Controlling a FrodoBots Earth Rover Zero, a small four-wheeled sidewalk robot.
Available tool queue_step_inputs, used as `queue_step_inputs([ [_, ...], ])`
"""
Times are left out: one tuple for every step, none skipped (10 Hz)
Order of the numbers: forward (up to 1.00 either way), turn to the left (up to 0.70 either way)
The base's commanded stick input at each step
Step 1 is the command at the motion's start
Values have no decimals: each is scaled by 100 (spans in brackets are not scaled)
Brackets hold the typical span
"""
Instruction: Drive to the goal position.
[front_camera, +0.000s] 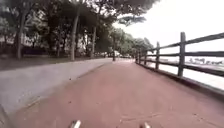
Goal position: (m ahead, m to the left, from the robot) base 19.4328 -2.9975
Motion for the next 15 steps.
queue_step_inputs([
  [70, 0],
  [70, 0],
  [70, 0],
  [70, -12],
  [70, -30],
  [70, -30],
  [70, -30],
  [70, -30],
  [54, -24],
  [0, 0],
  [0, 0],
  [0, 0],
  [0, 0],
  [0, 0],
  [0, 0],
])
